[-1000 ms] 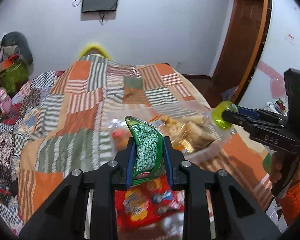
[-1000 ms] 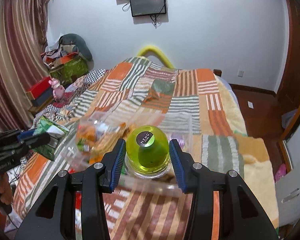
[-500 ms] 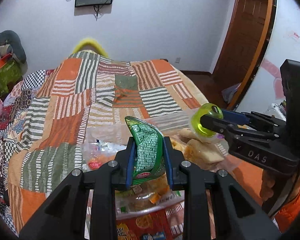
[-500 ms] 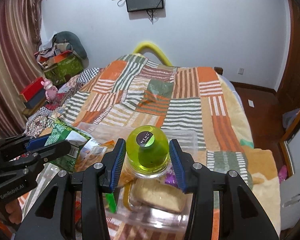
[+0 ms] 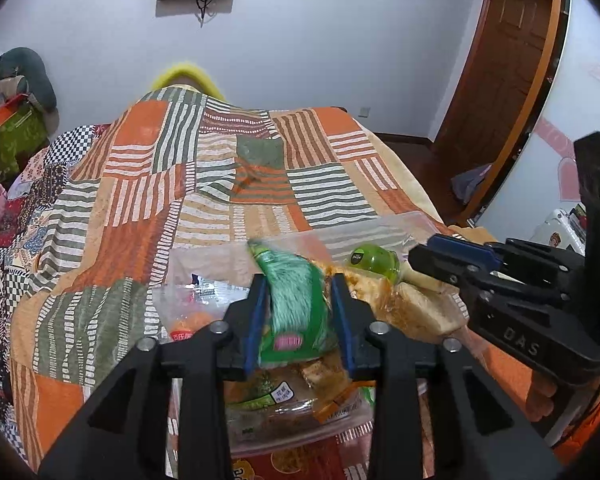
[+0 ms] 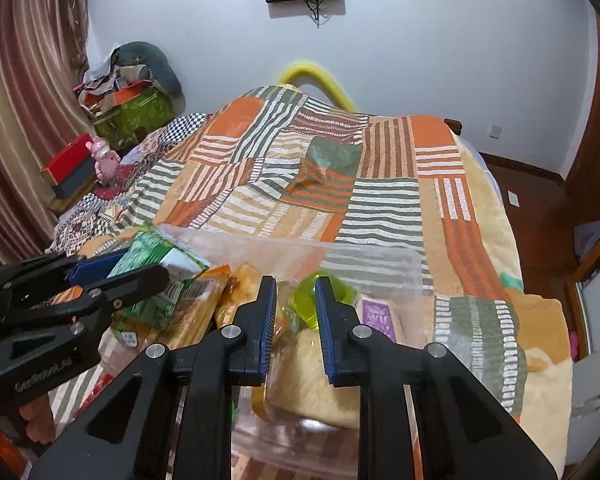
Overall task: Organize snacks
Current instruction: 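Lower the green chip bag and jelly cup into the clear box with both grippers, then grasp the red puff bag with the left gripper while the right grasps the white-yellow snack bag, then place the red puff bag and white-yellow snack bag into the clear box with both grippers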
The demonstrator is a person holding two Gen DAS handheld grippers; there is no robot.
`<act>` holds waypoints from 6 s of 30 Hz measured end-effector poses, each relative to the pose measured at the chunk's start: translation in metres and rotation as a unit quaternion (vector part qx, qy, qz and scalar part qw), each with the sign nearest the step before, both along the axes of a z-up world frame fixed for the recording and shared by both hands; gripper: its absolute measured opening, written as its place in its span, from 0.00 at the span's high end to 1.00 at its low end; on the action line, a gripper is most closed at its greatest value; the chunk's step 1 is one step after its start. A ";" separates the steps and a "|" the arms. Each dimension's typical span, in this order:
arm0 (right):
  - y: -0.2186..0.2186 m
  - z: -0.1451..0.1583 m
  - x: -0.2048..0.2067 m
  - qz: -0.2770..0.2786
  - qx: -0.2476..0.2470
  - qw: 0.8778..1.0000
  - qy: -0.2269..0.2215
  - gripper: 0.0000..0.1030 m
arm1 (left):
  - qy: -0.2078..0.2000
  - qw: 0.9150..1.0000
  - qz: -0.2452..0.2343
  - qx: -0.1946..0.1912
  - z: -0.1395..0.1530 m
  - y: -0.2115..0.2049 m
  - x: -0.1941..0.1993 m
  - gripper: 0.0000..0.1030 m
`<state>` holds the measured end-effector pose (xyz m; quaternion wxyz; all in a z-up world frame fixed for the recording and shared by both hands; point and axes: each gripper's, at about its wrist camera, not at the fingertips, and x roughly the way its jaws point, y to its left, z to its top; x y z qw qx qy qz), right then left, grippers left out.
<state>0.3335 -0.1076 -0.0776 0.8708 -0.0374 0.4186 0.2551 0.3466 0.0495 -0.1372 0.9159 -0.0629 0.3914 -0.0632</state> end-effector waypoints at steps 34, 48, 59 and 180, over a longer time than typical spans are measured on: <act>-0.017 -0.015 -0.104 0.017 0.003 0.999 0.030 0.37 | 0.127 0.992 -0.019 -0.022 -0.068 0.002 -0.112 0.13; -0.016 -0.036 -0.124 0.029 0.003 0.997 0.071 0.36 | 0.100 0.995 0.020 0.012 -0.077 0.013 -0.116 0.54; 0.023 -0.047 -0.142 0.071 -0.002 0.993 0.094 0.30 | 0.110 0.993 0.047 -0.014 -0.077 0.059 -0.165 0.95; -0.010 -0.009 -0.042 -0.007 -0.017 1.000 -0.025 0.44 | 0.003 1.000 -0.011 0.028 -0.004 -0.012 -0.011 0.06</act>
